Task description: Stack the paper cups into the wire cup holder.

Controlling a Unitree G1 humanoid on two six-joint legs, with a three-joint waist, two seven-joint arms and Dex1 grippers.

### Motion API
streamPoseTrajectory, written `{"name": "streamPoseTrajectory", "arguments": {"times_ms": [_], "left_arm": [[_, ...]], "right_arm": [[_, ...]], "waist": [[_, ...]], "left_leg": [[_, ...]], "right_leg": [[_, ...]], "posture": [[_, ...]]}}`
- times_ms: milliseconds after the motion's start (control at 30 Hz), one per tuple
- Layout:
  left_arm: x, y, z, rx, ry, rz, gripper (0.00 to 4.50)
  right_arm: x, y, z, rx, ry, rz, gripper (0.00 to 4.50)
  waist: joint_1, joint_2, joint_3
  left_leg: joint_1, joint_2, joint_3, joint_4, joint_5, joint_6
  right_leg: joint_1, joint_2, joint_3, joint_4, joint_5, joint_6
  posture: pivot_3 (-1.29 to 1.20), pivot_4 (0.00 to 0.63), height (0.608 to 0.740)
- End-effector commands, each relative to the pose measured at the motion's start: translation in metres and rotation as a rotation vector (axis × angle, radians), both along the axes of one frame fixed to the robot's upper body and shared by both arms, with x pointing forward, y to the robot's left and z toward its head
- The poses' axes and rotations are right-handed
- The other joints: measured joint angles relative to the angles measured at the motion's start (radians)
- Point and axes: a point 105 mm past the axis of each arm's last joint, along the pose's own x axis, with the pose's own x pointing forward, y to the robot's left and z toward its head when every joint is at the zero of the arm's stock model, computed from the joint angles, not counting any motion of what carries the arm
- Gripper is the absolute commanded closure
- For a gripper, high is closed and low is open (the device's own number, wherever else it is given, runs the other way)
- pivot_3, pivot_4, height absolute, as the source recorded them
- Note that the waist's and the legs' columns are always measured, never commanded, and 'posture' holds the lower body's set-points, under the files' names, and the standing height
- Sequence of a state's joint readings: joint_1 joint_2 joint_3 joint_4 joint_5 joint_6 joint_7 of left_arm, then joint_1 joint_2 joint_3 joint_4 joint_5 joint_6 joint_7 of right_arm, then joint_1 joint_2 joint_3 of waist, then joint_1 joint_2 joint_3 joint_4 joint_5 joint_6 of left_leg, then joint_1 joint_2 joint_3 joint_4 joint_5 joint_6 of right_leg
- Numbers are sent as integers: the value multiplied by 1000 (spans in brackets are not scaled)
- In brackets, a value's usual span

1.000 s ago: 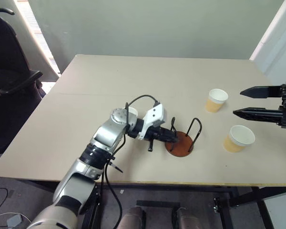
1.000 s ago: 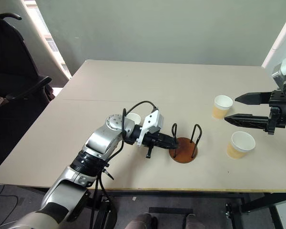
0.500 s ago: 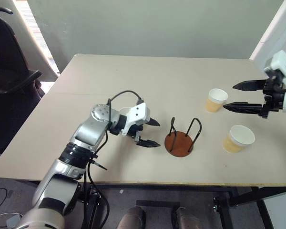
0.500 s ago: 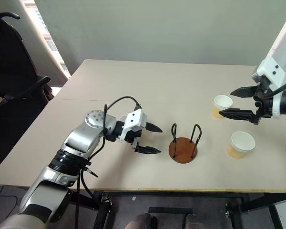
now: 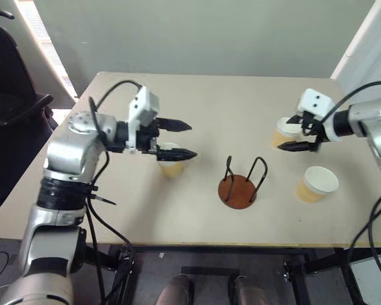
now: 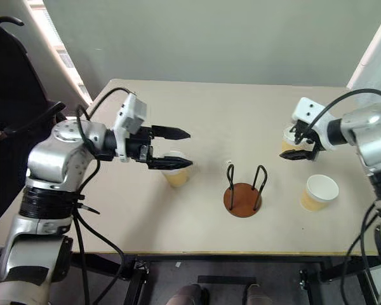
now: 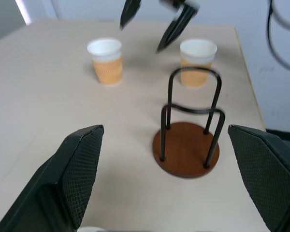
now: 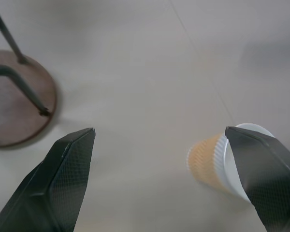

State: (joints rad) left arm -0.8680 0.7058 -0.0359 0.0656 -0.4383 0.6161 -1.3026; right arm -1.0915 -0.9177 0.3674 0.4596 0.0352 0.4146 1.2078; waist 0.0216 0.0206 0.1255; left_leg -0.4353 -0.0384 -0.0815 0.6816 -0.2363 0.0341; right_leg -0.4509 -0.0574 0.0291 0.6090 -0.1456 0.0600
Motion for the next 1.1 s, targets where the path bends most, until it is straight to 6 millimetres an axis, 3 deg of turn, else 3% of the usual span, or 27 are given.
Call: {"name": "streamPoseTrajectory", "arguments": {"times_ms": [33,333,567,700,1000,1100], "left_arm": [[-8,2,10,13,-37,-12,82],[-16,9,16,-2,-53,5,82],[-7,23,23,-12,-83,93,82],[-6,22,20,-8,-84,101,0],[-6,26,15,19,-68,105,0],[-5,30,14,31,-66,105,0]], "right_arm": [[14,-6,8,-69,-42,-17,0],[42,-23,-9,-185,-27,-123,0],[51,-25,-16,-211,-41,-183,0],[54,-22,-17,-212,-59,-190,931],[55,-16,-18,-200,-61,-159,4295],[53,-15,-15,-187,-53,-145,4492]], "waist": [[0,0,0],[3,0,0],[2,0,0],[3,0,0],[2,0,0],[2,0,0]], "left_leg": [[0,0,0,0,0,0],[-1,0,-3,-4,3,-11],[-1,0,-5,-9,3,-16],[-1,0,-6,-11,3,-18],[-1,0,-7,-15,4,-20],[-1,0,-8,-15,4,-21]], "right_leg": [[0,0,0,0,0,-1],[-2,0,-2,0,-1,-5],[-4,1,-2,0,-2,-6],[-5,1,-3,0,-2,-6],[-6,1,-4,0,-3,-7],[-6,1,-4,1,-3,-8]], "posture": [[0,150,740],[0,150,740],[0,150,740],[0,150,740],[0,150,740],[0,150,740]]}}
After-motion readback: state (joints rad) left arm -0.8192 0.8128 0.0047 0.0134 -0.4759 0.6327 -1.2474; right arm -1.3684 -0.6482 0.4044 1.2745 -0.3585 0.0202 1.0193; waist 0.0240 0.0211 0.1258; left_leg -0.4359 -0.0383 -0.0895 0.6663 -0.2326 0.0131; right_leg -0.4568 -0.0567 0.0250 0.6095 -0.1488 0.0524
